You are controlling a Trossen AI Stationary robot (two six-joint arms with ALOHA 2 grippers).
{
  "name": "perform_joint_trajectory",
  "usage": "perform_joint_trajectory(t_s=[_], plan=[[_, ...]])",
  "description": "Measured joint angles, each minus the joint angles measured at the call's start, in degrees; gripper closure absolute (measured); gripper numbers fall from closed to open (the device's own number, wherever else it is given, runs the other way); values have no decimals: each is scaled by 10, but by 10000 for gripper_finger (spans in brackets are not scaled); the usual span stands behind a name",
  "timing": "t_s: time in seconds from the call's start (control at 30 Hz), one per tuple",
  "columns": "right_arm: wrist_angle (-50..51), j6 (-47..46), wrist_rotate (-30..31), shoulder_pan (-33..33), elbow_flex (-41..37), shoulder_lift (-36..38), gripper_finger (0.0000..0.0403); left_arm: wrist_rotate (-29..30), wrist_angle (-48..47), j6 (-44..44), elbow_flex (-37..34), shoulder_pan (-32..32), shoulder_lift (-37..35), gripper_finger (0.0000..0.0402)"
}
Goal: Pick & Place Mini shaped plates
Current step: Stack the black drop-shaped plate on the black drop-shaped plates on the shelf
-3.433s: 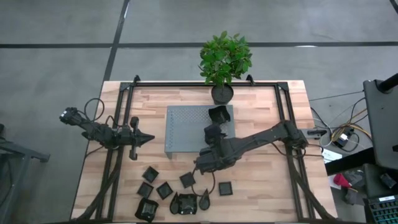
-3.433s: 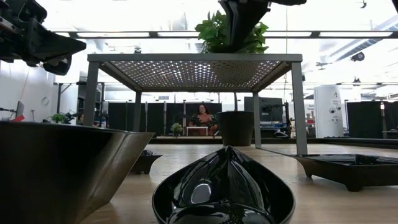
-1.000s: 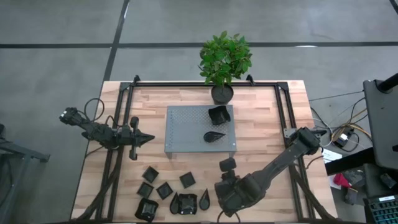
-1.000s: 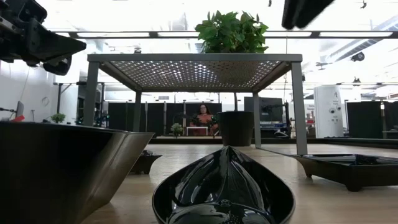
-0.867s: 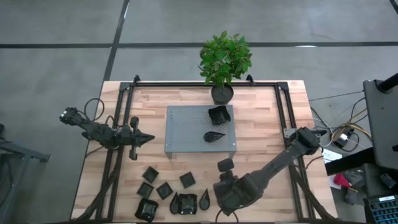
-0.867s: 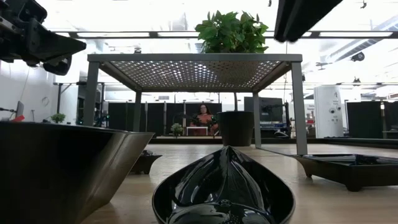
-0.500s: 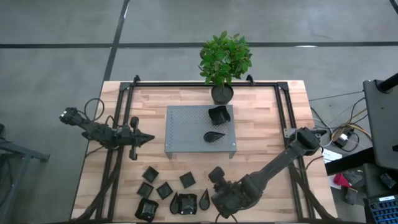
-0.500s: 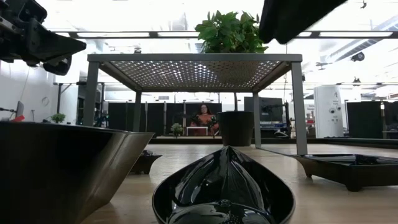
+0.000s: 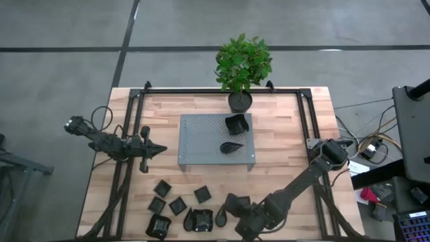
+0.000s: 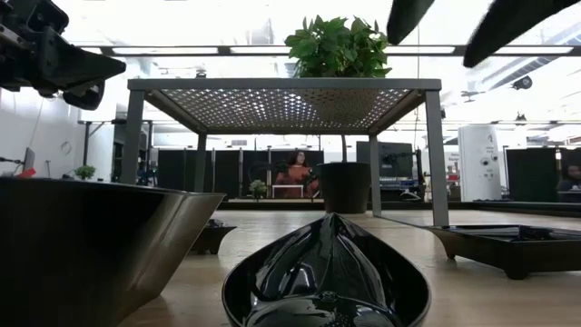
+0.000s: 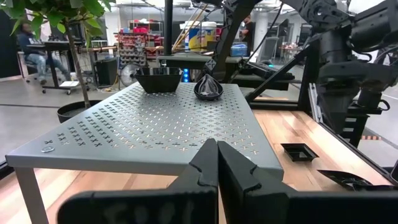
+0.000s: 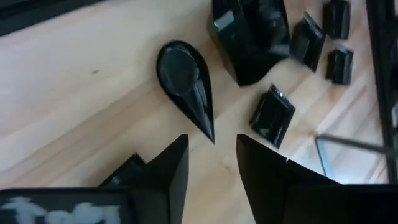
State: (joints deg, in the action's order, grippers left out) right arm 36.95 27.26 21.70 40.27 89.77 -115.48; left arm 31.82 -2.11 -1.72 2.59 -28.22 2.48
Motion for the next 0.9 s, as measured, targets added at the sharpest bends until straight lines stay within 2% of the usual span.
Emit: perform_joint_trajectory(t_s=[0.43,0.67,0.9], plan=[[-151,182,-53,-4,-77,0,266,0,0,0,0,0,0,401],[-208,221,-109,-24,-107,0,277,0,0,0,0,0,0,401],[-223,211,-113,-40,-105,-34,289,0,0,0,0,0,0,401]])
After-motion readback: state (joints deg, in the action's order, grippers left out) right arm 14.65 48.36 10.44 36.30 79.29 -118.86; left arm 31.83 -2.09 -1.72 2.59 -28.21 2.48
